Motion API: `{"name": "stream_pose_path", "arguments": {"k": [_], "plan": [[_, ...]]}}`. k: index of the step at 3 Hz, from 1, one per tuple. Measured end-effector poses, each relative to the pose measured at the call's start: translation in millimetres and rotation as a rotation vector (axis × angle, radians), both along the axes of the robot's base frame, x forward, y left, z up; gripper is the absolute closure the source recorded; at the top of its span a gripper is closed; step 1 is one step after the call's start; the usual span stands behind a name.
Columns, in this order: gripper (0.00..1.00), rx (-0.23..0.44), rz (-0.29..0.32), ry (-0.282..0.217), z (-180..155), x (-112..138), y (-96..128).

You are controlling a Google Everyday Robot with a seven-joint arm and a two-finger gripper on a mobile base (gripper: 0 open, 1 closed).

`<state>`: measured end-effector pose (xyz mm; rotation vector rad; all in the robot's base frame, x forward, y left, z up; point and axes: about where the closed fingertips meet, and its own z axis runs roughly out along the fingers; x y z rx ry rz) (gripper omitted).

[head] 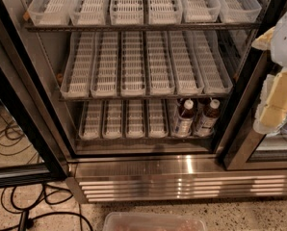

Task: Pick blue plastic bottle from bottom shelf of fridge

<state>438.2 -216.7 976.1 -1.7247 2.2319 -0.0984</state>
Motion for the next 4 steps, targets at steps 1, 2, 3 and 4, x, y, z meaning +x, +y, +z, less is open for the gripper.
{"name": "stream_pose_path", "arguments": {"k": [1, 2, 3, 4], "plan": [[0.0, -0.003, -0.002, -0.018, -1, 3, -1], [0.0, 0.03, -0.035, -0.006, -42, 8, -17], [0.0, 0.062, -0.054, -0.003, -96, 10, -29], [0.0, 0.093, -0.048, 0.002, -141, 14, -32]]}}
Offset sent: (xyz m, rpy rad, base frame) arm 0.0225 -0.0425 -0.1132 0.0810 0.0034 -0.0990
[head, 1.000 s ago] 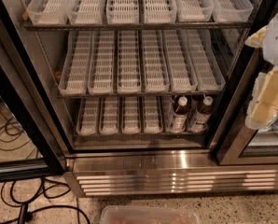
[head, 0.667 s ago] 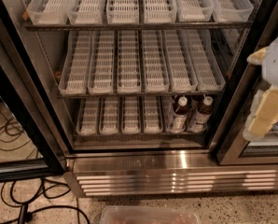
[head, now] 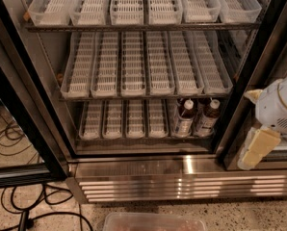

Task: Pick blue plastic bottle from bottom shelf of fridge

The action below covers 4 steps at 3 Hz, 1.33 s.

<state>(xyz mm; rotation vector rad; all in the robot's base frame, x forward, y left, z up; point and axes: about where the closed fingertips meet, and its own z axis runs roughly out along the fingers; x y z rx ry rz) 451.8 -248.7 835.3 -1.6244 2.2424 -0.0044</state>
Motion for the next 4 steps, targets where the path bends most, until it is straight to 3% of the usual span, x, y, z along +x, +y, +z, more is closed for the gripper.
{"name": "stream_pose_path", "arguments": {"k": [1, 2, 4], "plan": [[0.0, 0.035, 0.015, 0.02, -36, 3, 7], [0.0, 0.027, 0.048, 0.037, -54, 1, 17], [0.0, 0.038, 0.034, 0.029, -63, -2, 21]]}}
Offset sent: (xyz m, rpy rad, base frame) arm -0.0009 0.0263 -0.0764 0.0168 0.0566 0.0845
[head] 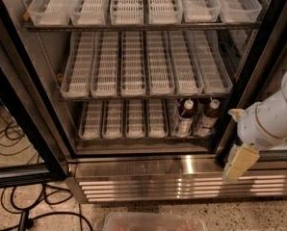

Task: Pick blue plastic bottle from bottom shelf of fridge

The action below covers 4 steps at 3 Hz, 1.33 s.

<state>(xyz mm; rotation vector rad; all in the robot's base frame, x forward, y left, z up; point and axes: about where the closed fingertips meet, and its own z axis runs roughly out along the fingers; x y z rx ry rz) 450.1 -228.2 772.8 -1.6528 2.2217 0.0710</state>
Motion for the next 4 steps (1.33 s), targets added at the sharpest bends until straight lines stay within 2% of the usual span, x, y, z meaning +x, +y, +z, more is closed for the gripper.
{"name": "stream_pose_path", "arguments": {"k": [1, 2, 3, 4], "plan": [[0.0, 0.047, -0.029, -0.011, -35, -2, 9], [0.0, 0.122, -0.071, -0.048, -72, 5, 19], [0.0, 0.201, -0.103, -0.088, -97, 14, 27], [0.0, 0.284, -0.118, -0.091, -118, 20, 36]]}}
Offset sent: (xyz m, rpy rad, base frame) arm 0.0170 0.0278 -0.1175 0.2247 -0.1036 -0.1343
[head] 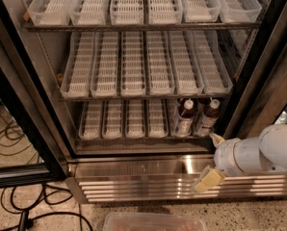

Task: Pick blue plastic bottle from bottom shelf of fridge

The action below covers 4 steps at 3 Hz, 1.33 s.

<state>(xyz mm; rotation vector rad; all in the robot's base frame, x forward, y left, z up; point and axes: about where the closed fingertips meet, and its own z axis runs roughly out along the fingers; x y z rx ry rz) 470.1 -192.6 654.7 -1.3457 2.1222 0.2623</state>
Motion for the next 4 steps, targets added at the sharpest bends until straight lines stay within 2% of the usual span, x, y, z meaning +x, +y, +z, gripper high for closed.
{"name": "stream_pose_path", "arguments": {"k": [2, 3, 4], "plan": [[0.0, 0.11, 0.052, 0.024, -36, 8, 26], [0.0, 0.115, 0.044, 0.026, -38, 8, 26], [0.0, 0.157, -0.019, 0.041, -58, 13, 25]]}}
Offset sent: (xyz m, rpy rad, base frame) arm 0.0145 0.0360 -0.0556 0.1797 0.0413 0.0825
